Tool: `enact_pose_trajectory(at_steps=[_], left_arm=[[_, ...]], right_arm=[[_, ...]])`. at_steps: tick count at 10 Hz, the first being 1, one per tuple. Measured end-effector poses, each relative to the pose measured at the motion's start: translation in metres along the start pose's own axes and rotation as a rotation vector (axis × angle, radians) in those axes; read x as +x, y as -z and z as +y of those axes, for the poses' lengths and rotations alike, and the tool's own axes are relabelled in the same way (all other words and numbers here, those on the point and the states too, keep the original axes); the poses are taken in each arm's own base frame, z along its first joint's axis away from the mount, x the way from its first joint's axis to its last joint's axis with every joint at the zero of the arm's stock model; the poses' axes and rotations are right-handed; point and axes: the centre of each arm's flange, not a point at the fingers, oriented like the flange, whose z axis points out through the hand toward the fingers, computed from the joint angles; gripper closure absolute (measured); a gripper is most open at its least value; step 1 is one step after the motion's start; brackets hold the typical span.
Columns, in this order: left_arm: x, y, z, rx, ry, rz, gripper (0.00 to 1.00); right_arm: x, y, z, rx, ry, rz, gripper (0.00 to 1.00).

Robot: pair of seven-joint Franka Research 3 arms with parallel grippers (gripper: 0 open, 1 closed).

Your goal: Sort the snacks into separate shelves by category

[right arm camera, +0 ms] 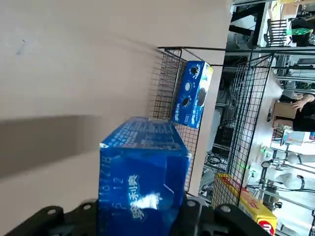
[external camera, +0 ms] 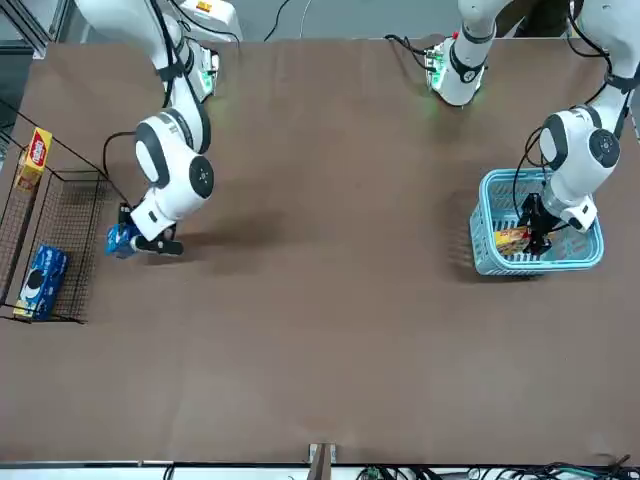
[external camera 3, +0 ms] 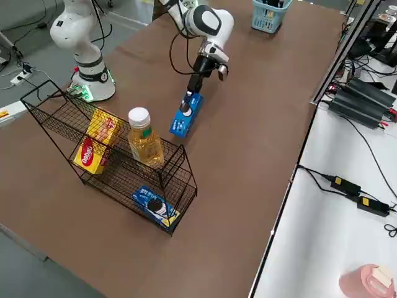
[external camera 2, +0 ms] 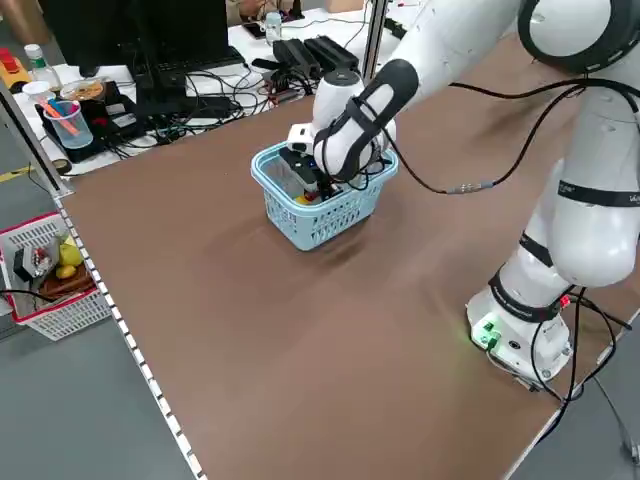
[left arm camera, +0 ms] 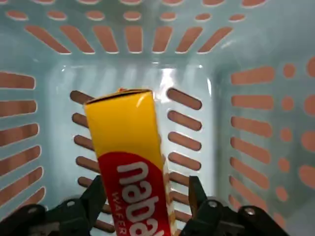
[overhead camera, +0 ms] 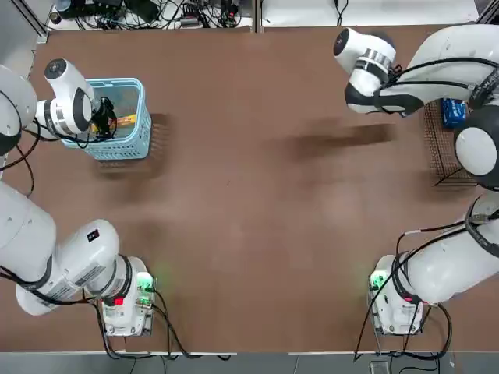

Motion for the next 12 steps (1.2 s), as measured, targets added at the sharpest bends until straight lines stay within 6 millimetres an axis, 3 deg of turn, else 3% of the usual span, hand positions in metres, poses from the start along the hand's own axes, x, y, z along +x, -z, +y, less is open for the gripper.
enact_pose_trajectory(at_steps=[1, 3, 4, 5, 6, 10, 12], left_arm=[[0.001, -0.002, 0.000, -0.005, 0.001, -0.001, 0.27], [0.001, -0.004, 0.000, -0.007, 0.002, -0.003, 0.42], [0.001, -0.004, 0.000, -0.007, 0.001, -0.003, 0.57], [0.001, -0.004, 0.000, -0.008, 0.001, -0.003, 0.58], [0.000, -0.004, 0.000, -0.009, 0.000, -0.003, 0.65], [-0.001, 0.000, 0.003, -0.016, -0.041, 0.013, 0.69], [0.001, 0.013, 0.008, -0.020, -0.048, 0.029, 0.69]], right_arm=[[-0.006, -0.013, 0.004, -0.011, 0.009, 0.000, 0.53], [-0.023, -0.037, 0.019, -0.067, 0.028, 0.009, 0.53], [-0.031, -0.050, 0.028, -0.093, 0.037, 0.020, 0.53], [-0.037, -0.061, 0.035, -0.106, 0.046, 0.035, 0.53], [-0.043, -0.075, 0.041, -0.109, 0.055, 0.053, 0.53], [-0.065, -0.141, 0.066, -0.089, 0.079, 0.086, 0.53], [-0.075, -0.170, 0.079, -0.088, 0.082, 0.080, 0.53]])
